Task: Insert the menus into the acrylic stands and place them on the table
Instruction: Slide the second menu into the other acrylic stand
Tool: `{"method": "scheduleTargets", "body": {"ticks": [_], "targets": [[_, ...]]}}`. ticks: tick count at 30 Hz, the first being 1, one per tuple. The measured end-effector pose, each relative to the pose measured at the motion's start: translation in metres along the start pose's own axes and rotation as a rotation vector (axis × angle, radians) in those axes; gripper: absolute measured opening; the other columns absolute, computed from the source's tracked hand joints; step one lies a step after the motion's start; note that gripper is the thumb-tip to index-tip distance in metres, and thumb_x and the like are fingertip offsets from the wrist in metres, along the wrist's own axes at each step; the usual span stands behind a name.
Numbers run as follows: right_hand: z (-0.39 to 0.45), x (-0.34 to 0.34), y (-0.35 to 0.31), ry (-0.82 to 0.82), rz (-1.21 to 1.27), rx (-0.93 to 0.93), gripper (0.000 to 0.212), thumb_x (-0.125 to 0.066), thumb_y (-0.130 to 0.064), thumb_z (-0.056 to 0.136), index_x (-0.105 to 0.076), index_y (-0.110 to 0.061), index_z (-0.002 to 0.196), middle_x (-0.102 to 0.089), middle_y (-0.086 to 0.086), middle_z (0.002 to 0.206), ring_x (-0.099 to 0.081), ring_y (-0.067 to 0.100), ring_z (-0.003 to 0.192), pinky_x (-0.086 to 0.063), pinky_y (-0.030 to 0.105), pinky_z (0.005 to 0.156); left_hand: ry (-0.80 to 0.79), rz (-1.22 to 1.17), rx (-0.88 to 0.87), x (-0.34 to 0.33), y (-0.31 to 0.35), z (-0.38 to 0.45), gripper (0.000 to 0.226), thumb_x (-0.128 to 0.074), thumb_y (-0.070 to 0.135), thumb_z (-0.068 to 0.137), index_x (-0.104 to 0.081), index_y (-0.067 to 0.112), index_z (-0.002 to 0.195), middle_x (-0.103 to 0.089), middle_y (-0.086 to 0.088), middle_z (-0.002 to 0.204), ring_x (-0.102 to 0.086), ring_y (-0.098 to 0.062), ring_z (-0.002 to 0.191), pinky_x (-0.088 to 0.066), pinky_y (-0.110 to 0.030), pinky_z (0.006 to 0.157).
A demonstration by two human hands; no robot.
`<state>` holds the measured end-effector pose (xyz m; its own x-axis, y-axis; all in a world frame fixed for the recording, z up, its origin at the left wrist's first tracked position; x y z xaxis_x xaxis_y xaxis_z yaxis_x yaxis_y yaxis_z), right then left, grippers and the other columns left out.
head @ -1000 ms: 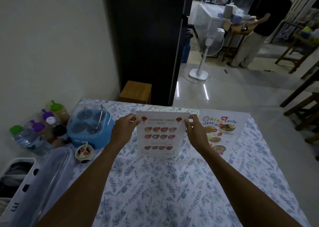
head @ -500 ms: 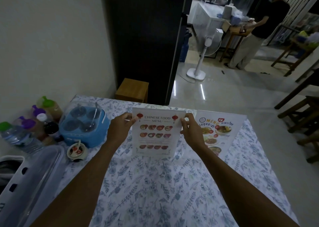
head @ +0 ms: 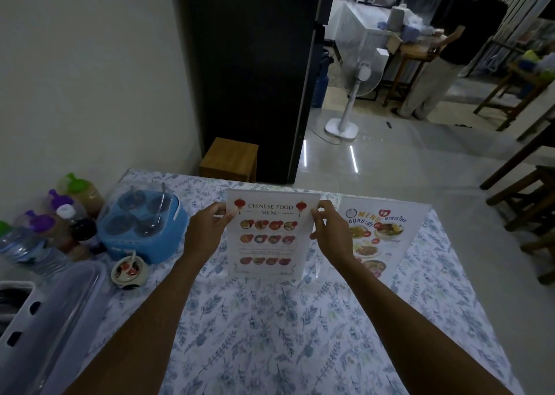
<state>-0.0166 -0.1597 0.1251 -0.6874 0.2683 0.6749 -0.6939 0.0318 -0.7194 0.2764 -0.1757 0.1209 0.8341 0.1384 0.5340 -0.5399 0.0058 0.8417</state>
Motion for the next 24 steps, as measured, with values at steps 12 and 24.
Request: {"method": "scheduleTargets", "body": {"ticks": [12,24], "targets": [[0.001,-0.002,0.001,0.001,-0.02,-0.035,0.021,-0.039,-0.04,0.104,-0.055,-0.027,0.109,-0.072,-0.004,0.106,-0.071,0.008,0.064,-0.06,0.03,0.057,-0.009,0.026,0.057,-0.008,-0.008,0.0,0.034,-0.06,0.04,0.095,-0.067,0.016,0.117,-0.073,-0.004,0.117,-0.069,-0.023,0.102,-0.056,-0.034,0.08],[0.006,-0.007,0.005,-0.017,-0.007,-0.054,0.015,-0.042,-0.038,0.104,-0.053,-0.029,0.106,-0.069,-0.005,0.096,-0.071,0.013,0.067,-0.063,0.043,0.062,-0.004,0.047,0.09,-0.01,-0.016,-0.001,0.029,-0.063,0.042,0.093,-0.07,0.018,0.108,-0.074,-0.002,0.109,-0.07,-0.02,0.093,-0.06,-0.044,0.078]]}}
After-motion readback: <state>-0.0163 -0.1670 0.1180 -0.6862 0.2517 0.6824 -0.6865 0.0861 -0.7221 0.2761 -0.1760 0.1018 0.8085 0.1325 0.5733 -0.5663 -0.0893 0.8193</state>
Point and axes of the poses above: each hand's wrist, its own z-axis towards the middle knuckle, its own x-axis out of the back of the hand, y = z × x, the point moved 5 cm from there along z, towards the middle knuckle
